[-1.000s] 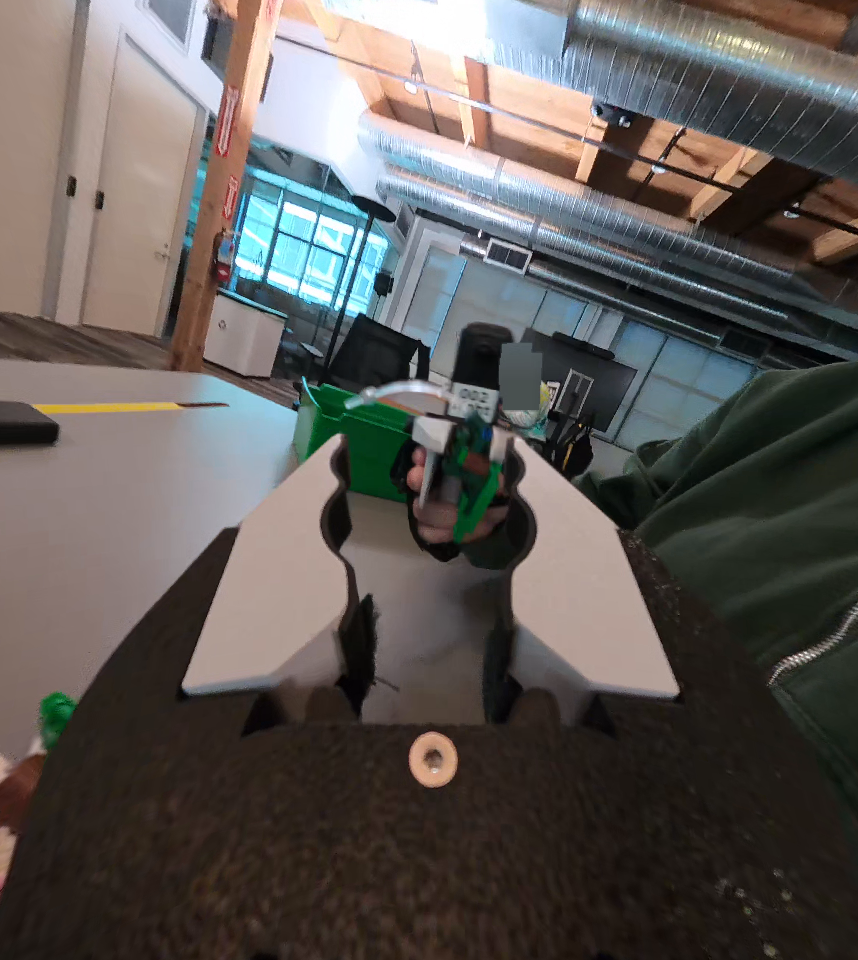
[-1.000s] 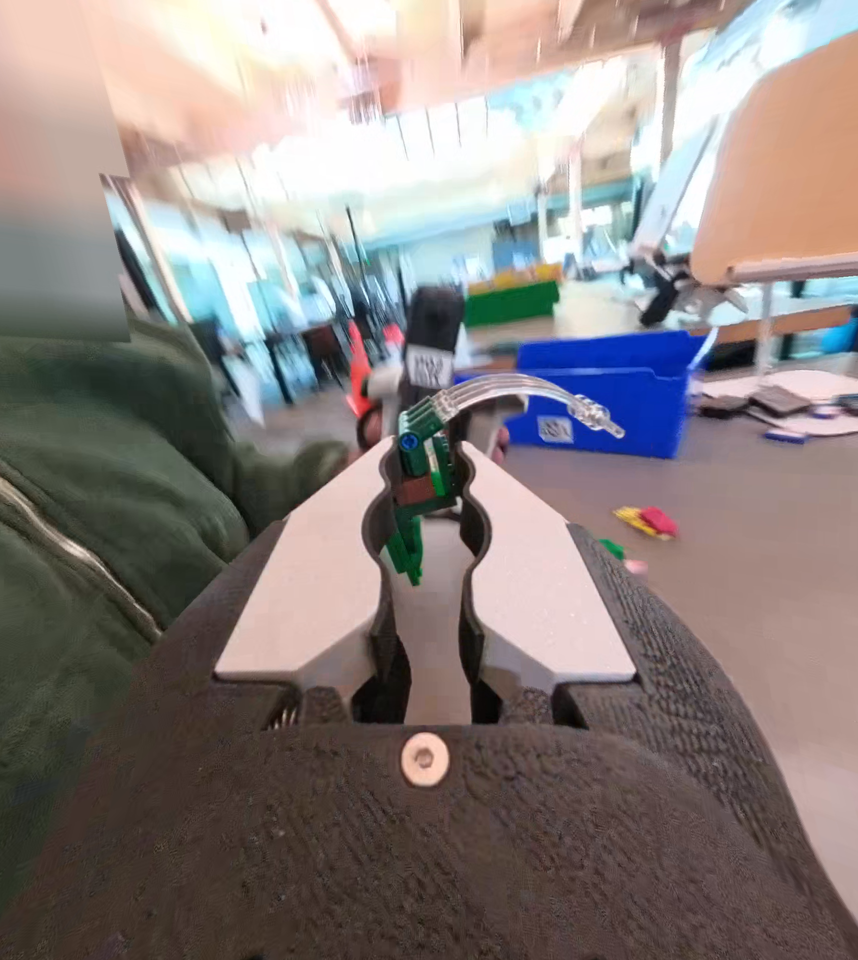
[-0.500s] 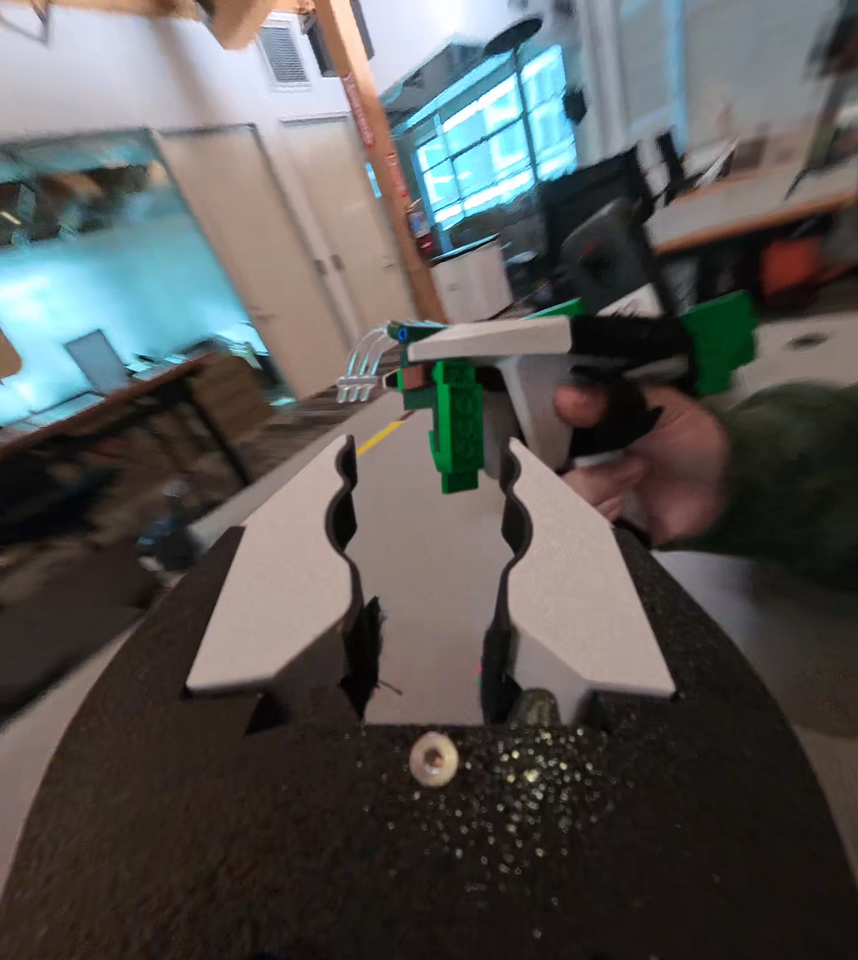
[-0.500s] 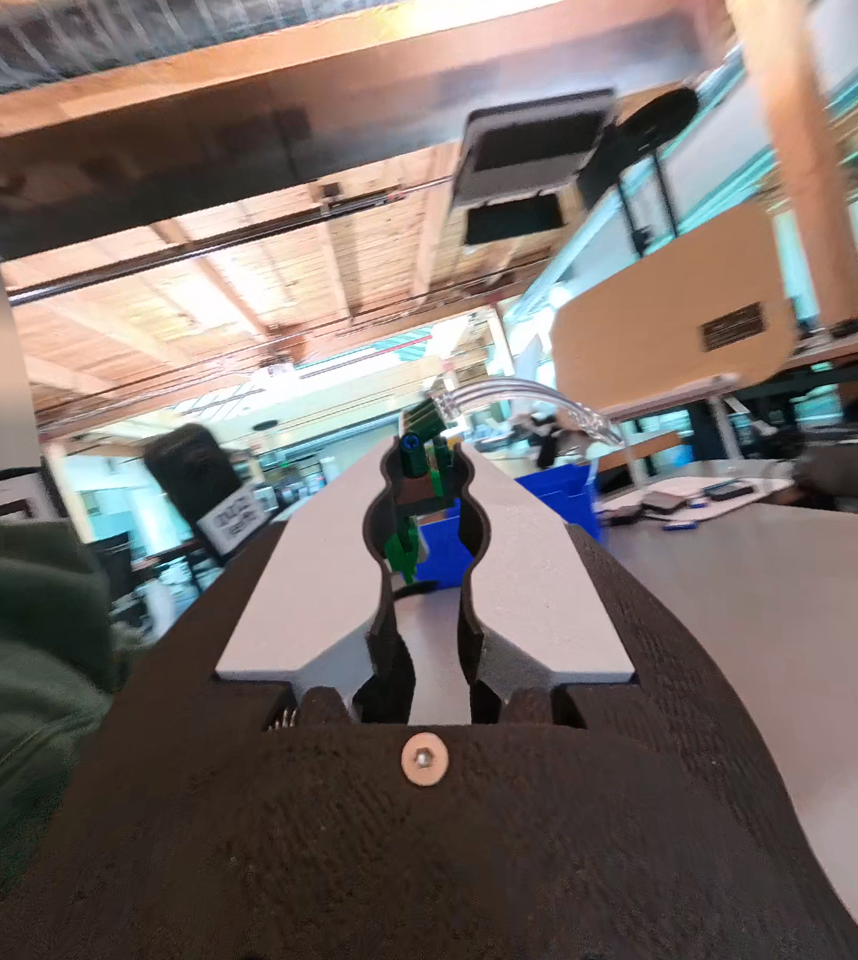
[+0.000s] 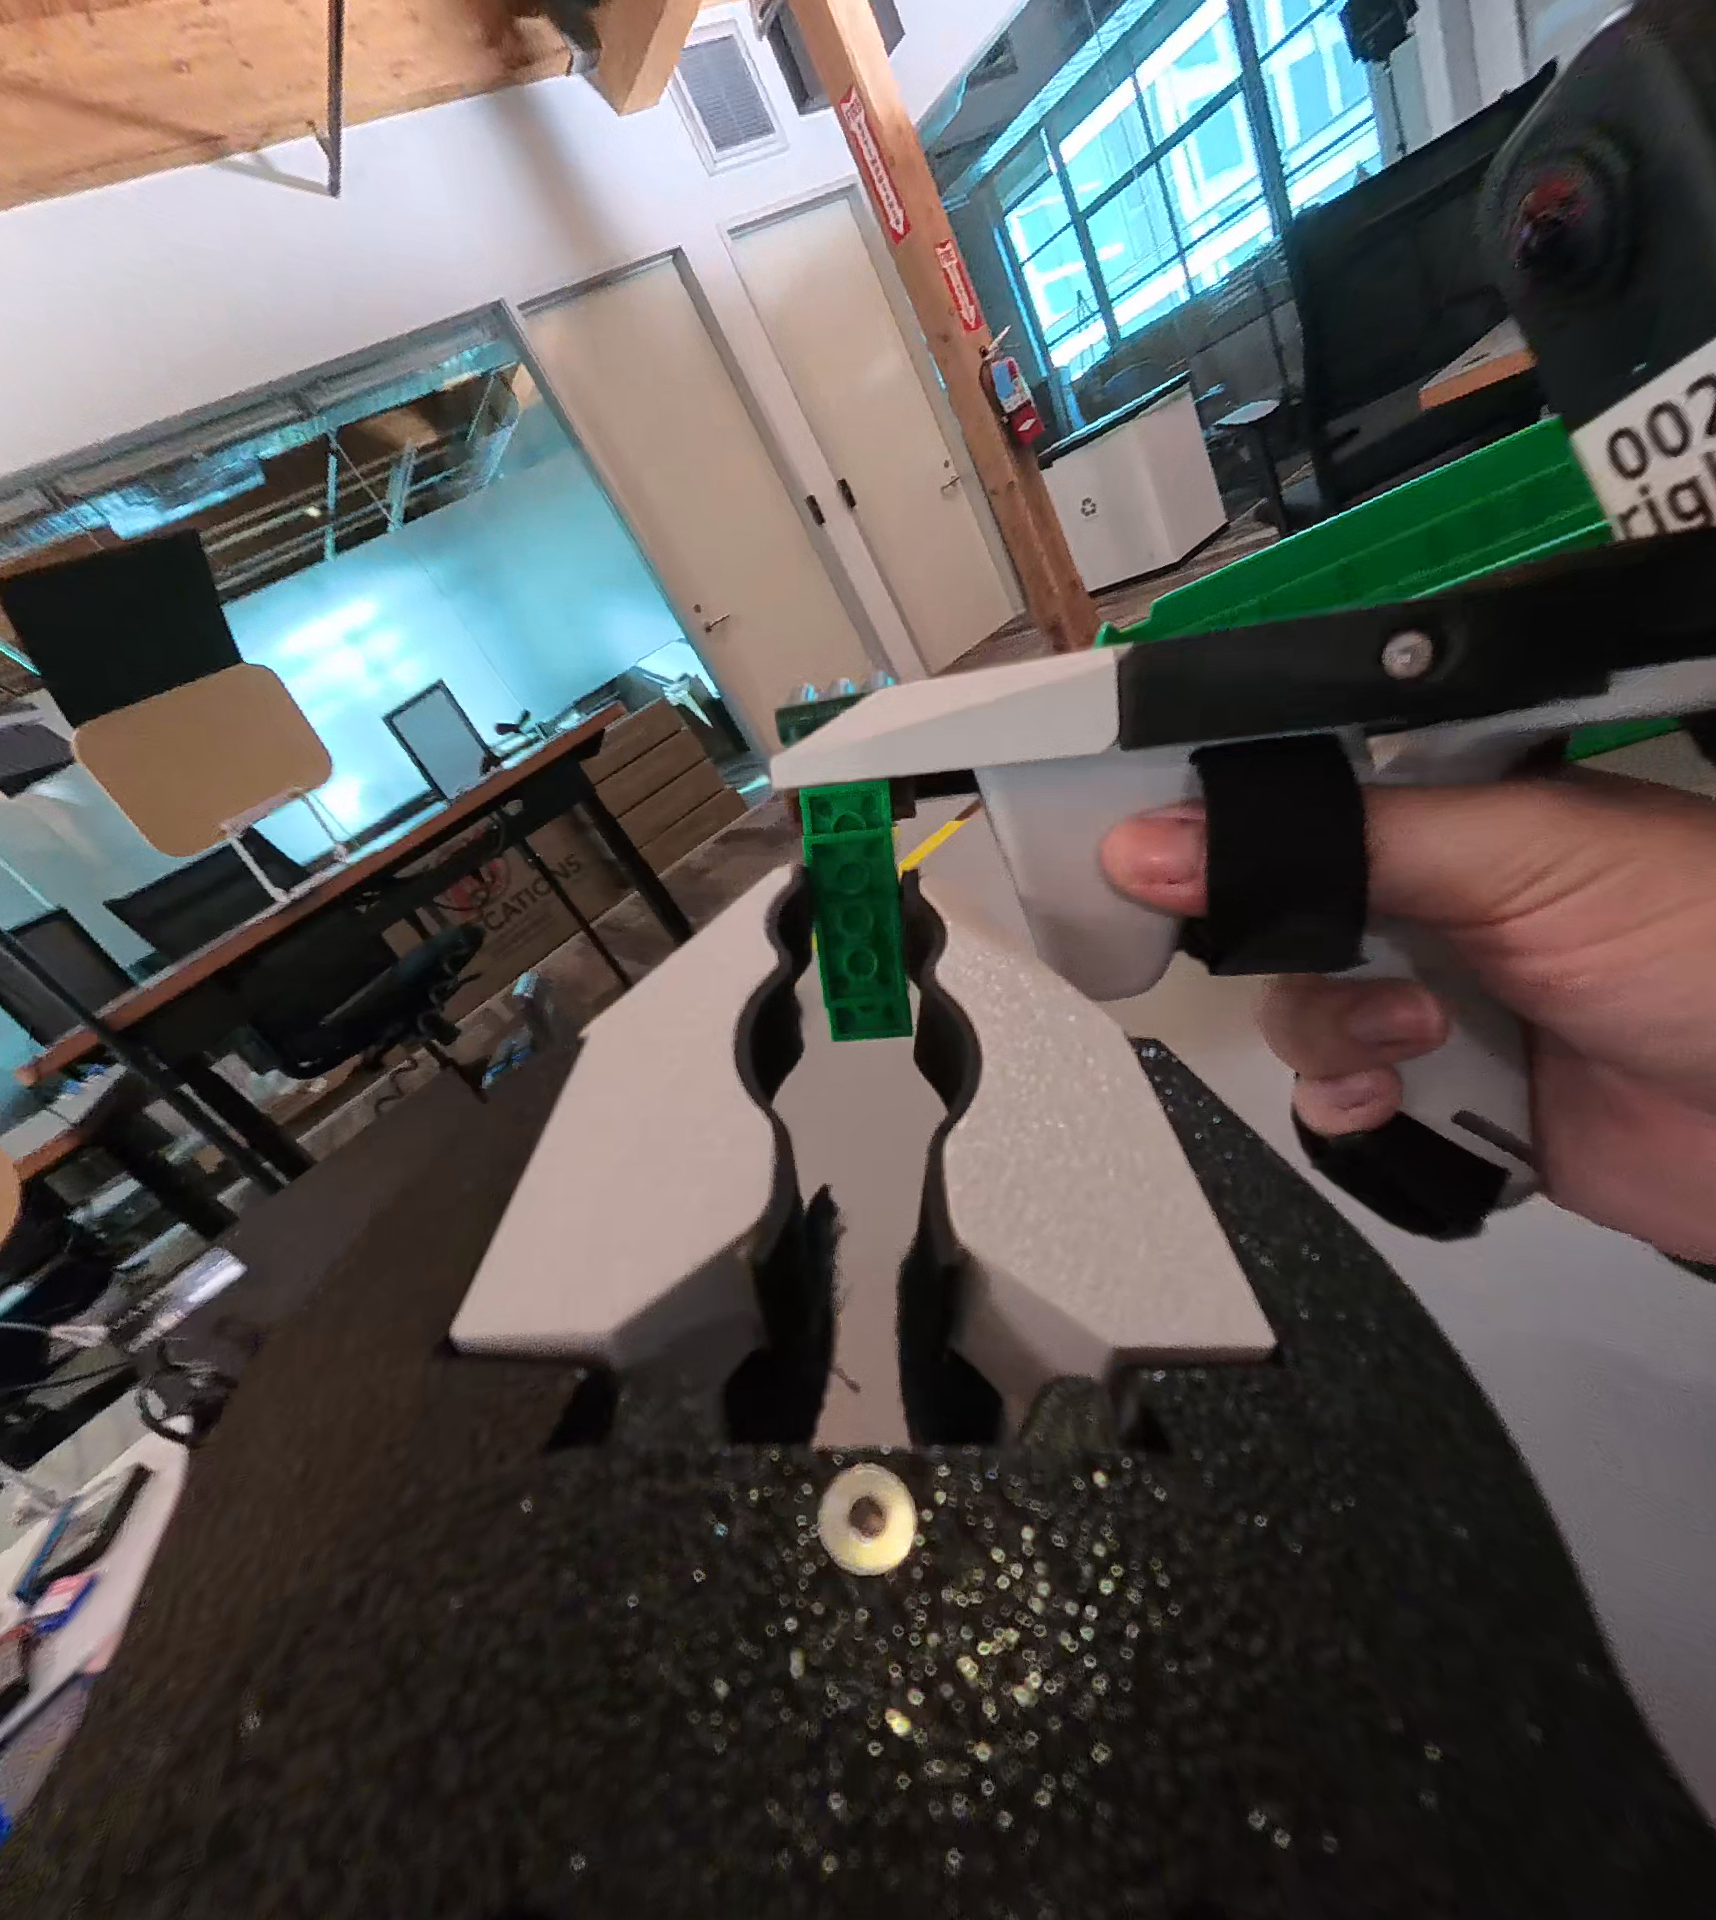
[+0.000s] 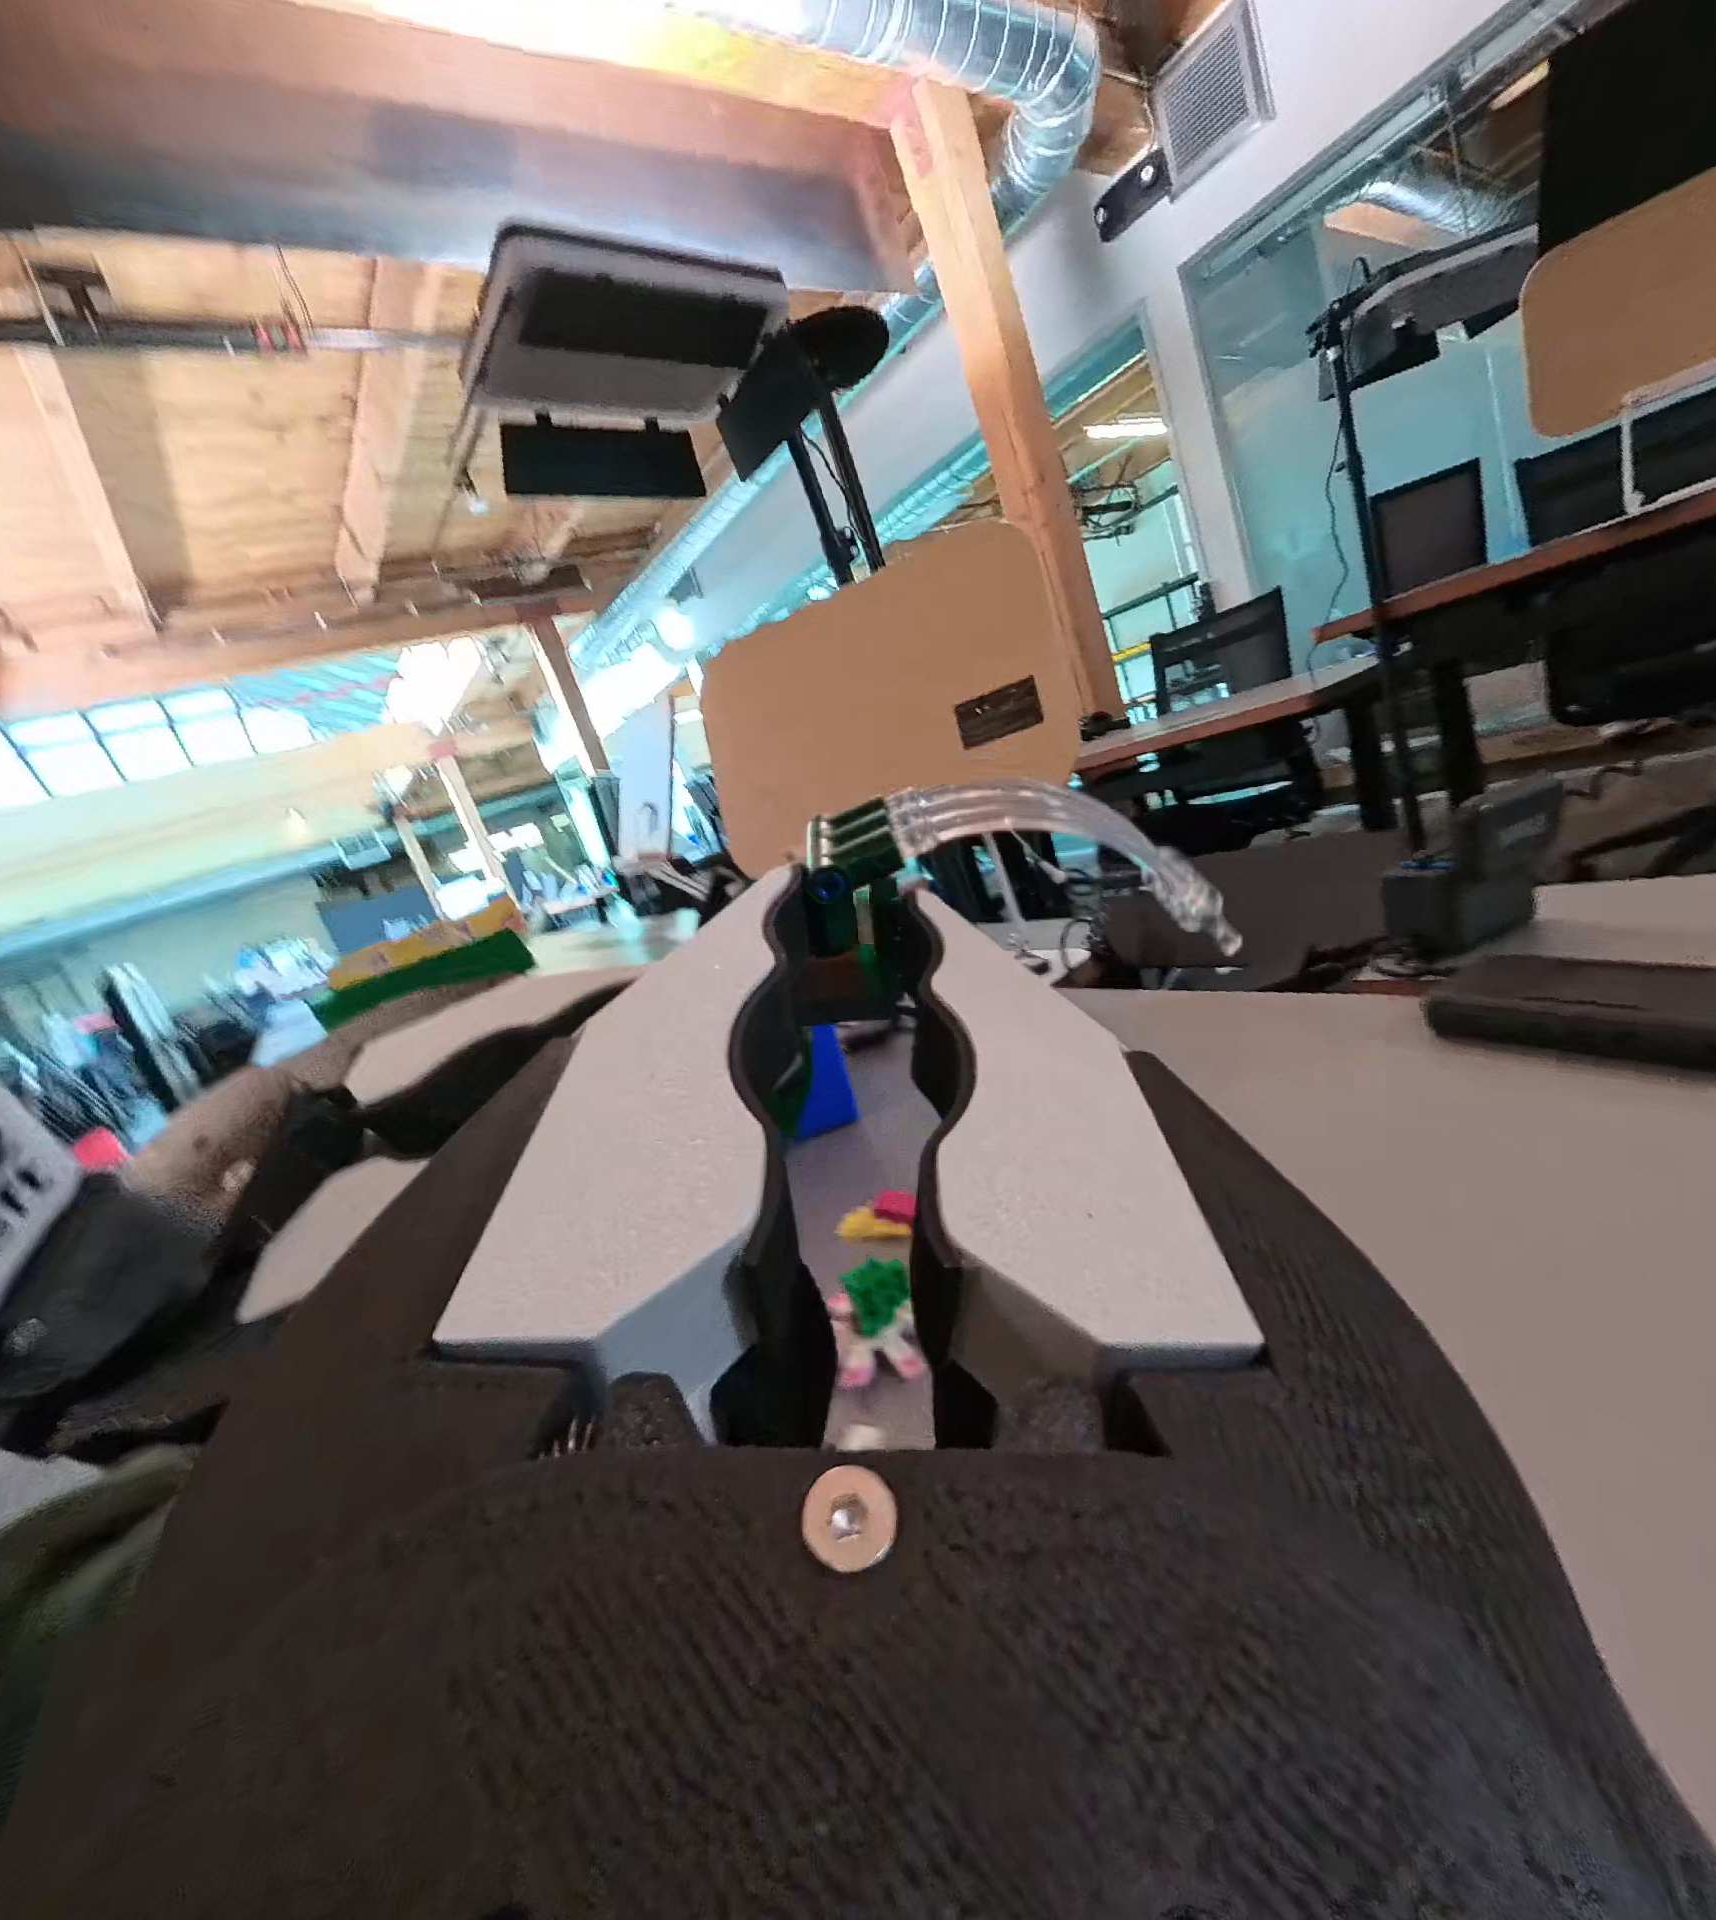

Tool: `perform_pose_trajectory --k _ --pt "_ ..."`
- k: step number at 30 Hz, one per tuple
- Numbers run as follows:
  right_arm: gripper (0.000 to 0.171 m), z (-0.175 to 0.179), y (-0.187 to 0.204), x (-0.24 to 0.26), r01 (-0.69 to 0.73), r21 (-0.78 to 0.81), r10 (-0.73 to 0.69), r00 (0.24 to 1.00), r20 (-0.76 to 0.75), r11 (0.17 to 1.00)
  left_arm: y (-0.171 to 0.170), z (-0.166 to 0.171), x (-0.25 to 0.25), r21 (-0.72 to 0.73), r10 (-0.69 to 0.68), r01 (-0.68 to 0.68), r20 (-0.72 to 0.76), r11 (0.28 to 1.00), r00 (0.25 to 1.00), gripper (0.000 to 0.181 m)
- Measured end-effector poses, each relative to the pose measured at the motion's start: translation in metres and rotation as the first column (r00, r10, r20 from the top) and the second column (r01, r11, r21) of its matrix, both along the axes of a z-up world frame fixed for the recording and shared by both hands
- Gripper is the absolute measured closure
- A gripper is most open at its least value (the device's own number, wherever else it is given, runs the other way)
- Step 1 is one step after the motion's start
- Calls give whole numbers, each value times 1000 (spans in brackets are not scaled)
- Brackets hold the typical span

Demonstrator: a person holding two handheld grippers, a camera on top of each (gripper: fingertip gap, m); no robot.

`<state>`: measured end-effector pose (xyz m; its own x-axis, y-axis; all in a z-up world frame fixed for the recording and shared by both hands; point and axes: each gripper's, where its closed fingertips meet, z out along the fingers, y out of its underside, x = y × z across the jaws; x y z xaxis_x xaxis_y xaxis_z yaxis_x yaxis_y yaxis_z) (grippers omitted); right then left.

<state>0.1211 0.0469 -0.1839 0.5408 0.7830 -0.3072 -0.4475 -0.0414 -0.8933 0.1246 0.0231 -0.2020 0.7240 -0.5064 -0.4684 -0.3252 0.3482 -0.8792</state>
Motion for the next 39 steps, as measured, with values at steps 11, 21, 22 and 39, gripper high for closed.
perform_pose_trajectory --k 11,21,22,39 --pt "157 -33 26 1 -25 -60 29 997 76 998 12 -22 -6 -123 -110 133 176 983 978 168" --pt "155 -61 70 12 -227 -236 223 974 -44 945 18 9 -74 -219 -238 459 623 861 745 168" --pt "156 -61 73 8 -245 -220 244 969 -33 944 15 20 -83 -195 -266 564 729 802 630 167" --pt "89 -122 53 -4 -331 -549 548 783 295 768 -1 20 -102 -226 -316 756 808 614 498 167"
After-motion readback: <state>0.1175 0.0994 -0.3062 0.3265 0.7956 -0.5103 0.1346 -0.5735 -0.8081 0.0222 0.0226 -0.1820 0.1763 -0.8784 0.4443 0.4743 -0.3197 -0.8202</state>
